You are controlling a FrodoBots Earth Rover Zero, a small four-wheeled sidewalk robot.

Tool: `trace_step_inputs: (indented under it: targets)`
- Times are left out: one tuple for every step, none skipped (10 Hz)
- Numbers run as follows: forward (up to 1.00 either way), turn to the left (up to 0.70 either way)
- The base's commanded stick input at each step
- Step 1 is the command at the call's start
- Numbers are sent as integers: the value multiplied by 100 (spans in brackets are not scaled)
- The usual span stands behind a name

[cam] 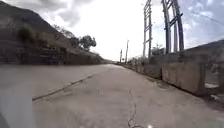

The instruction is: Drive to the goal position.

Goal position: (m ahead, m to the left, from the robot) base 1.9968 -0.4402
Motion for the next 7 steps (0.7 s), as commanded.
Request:
trace_step_inputs:
  targets:
    - [70, 0]
    - [70, 0]
    - [70, 0]
    - [70, 0]
    - [70, 0]
    - [70, -1]
    - [70, -11]
